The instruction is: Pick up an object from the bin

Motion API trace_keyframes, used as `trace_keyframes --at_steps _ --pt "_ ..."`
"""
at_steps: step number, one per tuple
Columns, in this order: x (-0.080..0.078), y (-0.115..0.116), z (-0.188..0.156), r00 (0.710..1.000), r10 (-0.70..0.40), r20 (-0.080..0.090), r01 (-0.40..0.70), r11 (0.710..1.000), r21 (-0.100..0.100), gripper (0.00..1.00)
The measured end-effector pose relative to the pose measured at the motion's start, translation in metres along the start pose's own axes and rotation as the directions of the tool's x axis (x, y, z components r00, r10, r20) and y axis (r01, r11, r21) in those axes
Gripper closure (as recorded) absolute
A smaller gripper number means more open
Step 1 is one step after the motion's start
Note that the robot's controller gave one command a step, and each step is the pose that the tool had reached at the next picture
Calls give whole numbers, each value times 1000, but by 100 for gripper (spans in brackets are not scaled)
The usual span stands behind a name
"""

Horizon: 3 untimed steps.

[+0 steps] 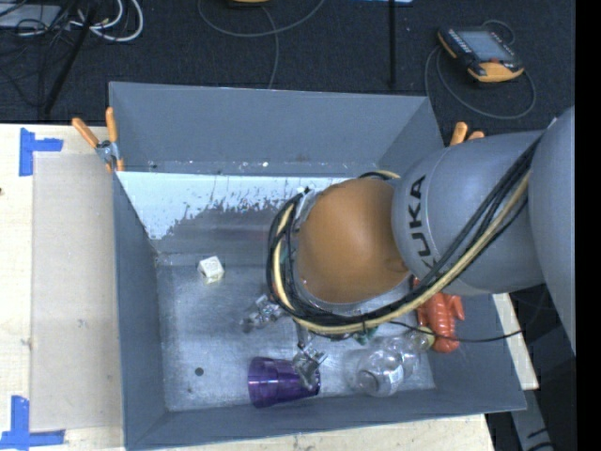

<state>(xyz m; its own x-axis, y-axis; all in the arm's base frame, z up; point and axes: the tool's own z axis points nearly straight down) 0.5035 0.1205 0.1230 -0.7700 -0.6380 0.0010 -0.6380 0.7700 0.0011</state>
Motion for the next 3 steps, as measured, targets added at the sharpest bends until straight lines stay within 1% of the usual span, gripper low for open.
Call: trace_keyframes --at_steps 1,2,3 --pt "14 1 16 992 -125 -3 125 992 1 0" --pt "12 27 35 814 -581 5 581 814 11 100" --pt "12 27 35 815 -580 5 580 815 11 100"
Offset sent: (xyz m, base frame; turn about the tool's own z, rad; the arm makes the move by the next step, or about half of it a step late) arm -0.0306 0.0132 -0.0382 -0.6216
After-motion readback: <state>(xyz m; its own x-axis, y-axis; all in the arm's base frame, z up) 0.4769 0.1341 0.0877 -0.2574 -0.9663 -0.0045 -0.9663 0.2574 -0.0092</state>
